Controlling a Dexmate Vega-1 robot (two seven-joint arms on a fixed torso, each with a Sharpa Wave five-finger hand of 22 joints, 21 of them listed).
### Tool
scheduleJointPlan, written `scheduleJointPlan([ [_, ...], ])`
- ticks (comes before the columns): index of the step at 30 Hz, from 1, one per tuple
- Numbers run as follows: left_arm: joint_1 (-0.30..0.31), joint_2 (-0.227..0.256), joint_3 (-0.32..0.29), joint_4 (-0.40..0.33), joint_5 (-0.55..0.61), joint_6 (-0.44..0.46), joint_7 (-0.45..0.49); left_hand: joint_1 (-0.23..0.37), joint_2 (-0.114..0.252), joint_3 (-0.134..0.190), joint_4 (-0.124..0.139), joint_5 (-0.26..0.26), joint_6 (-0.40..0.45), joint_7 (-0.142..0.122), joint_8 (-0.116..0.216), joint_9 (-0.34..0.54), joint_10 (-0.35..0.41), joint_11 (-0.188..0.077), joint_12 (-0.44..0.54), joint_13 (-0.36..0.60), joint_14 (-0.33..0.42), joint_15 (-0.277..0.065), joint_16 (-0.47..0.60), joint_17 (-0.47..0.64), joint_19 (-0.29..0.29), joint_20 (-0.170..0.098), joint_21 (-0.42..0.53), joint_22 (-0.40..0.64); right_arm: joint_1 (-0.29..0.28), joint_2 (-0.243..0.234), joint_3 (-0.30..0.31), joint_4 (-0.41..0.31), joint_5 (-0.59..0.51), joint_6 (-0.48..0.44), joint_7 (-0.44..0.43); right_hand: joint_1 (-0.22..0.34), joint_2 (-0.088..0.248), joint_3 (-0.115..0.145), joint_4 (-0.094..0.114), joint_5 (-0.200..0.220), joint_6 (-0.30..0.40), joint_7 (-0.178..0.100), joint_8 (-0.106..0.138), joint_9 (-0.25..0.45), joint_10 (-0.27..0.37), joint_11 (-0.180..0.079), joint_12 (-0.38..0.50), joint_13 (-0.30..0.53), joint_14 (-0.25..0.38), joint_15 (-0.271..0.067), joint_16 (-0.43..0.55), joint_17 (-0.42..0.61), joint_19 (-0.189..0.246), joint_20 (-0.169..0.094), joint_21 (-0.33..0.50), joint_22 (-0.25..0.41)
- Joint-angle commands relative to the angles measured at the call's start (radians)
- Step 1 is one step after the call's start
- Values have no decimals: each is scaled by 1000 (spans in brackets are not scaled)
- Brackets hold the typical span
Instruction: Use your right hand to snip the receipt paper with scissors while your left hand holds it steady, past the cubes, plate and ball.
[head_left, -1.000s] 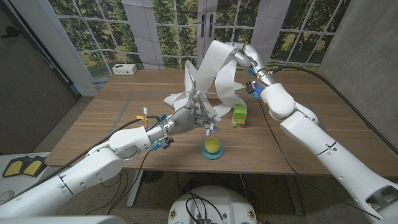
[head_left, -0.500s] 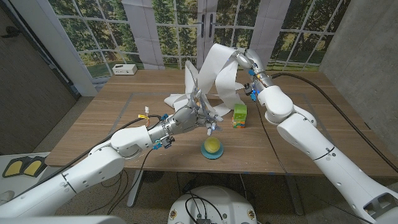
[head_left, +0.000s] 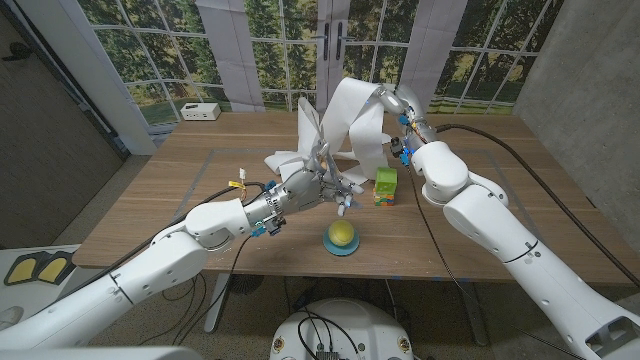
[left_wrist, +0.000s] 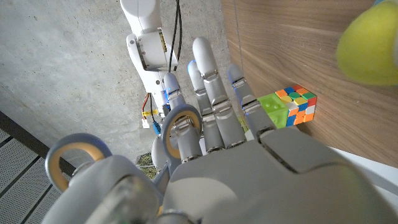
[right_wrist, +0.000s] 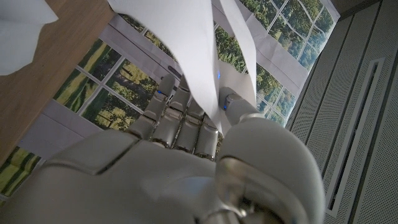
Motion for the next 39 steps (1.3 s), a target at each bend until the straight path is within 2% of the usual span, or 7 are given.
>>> scheduleJointPlan([
  [1, -42, -35, 32, 15, 15, 6, -17, 8, 1, -3, 6, -6, 35, 153, 7, 4, 70, -64, 6, 4, 4, -6, 7, 1, 8, -1, -4, 5, -2, 3, 0, -18, 21, -34, -40, 18, 2, -2, -8, 12, 12, 4, -3, -2, 5, -2, 8, 3, 3, -149, 9, 3, -2, 4, 8, -2],
  [14, -76, -74, 62, 41, 22, -4, -42, 10, 1, -3, 6, -6, 35, 153, 7, 4, 70, -67, 6, 4, 0, -5, 9, 3, 7, -2, -6, 5, 10, 16, -6, -10, 72, -64, -48, 21, 4, -8, -6, 21, 17, 5, -9, -10, 8, -7, 10, -6, 8, -147, 16, 2, -5, 10, 13, -12],
  [17, -84, -84, 71, 52, 22, -6, -53, 10, 1, -3, 6, -6, 35, 152, 6, 4, 71, -66, 5, 3, 1, -7, 9, 3, 7, -2, -6, 5, 13, 26, -9, -16, 84, -82, -63, 24, 4, -12, -5, 25, 15, 5, -12, -14, 7, -8, 16, -2, 6, -147, 20, 2, -44, 39, 4, -17],
  [21, -101, -96, 83, 68, 25, -9, -71, 11, 1, -3, 7, -6, 39, 155, 8, 3, 78, -64, 4, -3, 2, -5, 10, 2, 8, -1, -7, 5, 18, 42, -20, -42, 92, -129, -97, 29, 6, -26, -2, 34, 10, 11, -14, -18, -45, -1, 46, 62, -26, -139, 30, 16, -89, 57, -2, -28],
  [24, -113, -107, 92, 79, 27, -7, -79, 12, 1, -3, 7, -6, 40, 154, 8, 4, 80, -66, 5, -3, 1, -7, 10, 2, 9, -1, -7, 5, 24, 59, -25, -53, 106, -157, -119, 33, 5, -35, -1, 40, 8, 11, -7, -6, -72, 1, 62, 95, -60, -125, 34, 25, -115, 72, -5, -34],
  [31, -139, -135, 113, 104, 31, -7, -98, 13, 1, -3, 7, -6, 42, 151, 8, 4, 79, -67, 8, 1, 3, -6, 12, 1, 11, -4, -8, 6, 35, 69, -49, -60, 110, -169, -134, 39, 7, -45, 1, 49, 14, 24, -1, 6, -95, 8, 74, 119, -98, -113, 49, 42, -134, 78, -4, -41],
  [39, -157, -151, 126, 120, 34, 0, -107, 14, 2, -3, 8, -6, 43, 152, 8, 4, 82, -64, 9, 2, 6, -6, 14, 1, 12, -4, -9, 6, 33, 72, -50, -53, 122, -160, -140, 48, 1, -40, -8, 63, 35, 38, 4, 6, -75, 21, 72, 97, -98, -109, 52, 34, -141, 77, -2, -44],
])
